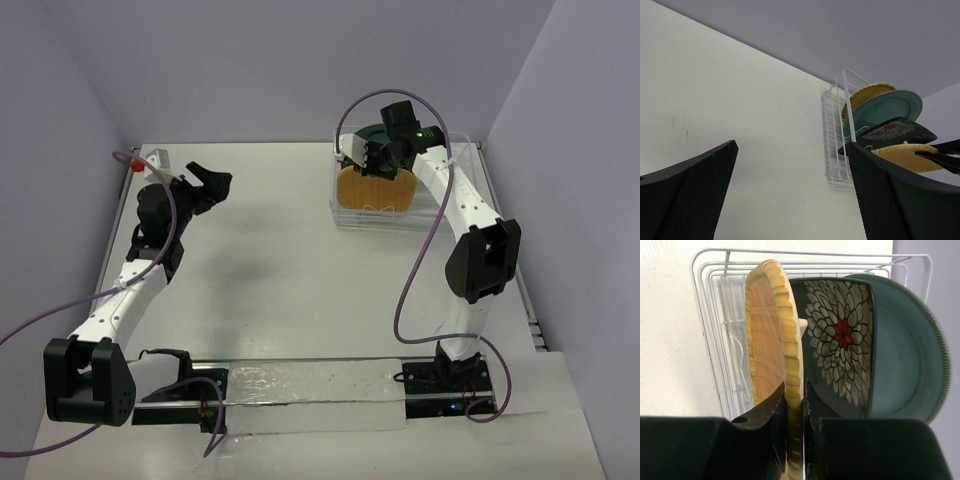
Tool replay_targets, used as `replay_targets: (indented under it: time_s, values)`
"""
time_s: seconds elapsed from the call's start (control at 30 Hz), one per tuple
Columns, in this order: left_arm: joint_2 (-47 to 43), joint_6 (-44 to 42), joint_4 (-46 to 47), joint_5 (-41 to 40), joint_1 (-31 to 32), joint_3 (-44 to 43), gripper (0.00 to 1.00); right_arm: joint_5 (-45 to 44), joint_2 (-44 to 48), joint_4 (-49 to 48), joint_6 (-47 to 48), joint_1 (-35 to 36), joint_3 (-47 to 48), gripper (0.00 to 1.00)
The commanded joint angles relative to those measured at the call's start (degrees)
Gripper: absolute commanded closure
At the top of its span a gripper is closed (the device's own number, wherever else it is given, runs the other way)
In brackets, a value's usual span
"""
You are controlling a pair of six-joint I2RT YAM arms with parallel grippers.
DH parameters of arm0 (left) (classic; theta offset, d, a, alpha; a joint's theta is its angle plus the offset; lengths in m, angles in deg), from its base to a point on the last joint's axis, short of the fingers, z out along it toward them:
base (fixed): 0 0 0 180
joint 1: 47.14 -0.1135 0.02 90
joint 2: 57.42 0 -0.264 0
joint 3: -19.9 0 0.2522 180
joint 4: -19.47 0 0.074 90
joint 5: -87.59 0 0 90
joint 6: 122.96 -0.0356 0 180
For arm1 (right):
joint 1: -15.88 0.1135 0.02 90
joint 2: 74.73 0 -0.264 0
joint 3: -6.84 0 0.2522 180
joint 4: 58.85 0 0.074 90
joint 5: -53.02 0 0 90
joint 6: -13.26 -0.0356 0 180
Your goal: Load the plates into the dish rack
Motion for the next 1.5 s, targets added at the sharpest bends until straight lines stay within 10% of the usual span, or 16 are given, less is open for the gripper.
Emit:
replay_targets:
  time_s: [0.0,0.73,0.97,1.23,1.47]
  values:
    - [-1.7,-0.8,-0.1,-0.9,-0.4,-0.1,0.01,0.8,-1.5,-5.6,-0.9,-0.8,1.7,0.99]
    - [-5.9,-1.6,-0.2,-1.3,-0.5,1.1,0.01,-0.3,8.2,-12.5,-8.2,-1.3,5.8,0.0]
    - [-8.1,-1.5,0.9,-0.1,-0.5,2.1,0.01,-4.4,17.0,-24.3,-18.2,-1.9,-0.7,0.0]
    - [-5.8,-1.1,1.6,0.1,-1.0,1.7,0.01,-23.3,27.1,-39.6,-73.8,-15.7,-14.8,0.0]
    - [-5.2,-0.5,1.1,1.8,-4.2,2.0,0.01,-34.6,36.9,-42.5,-93.9,-21.4,-39.8,0.0]
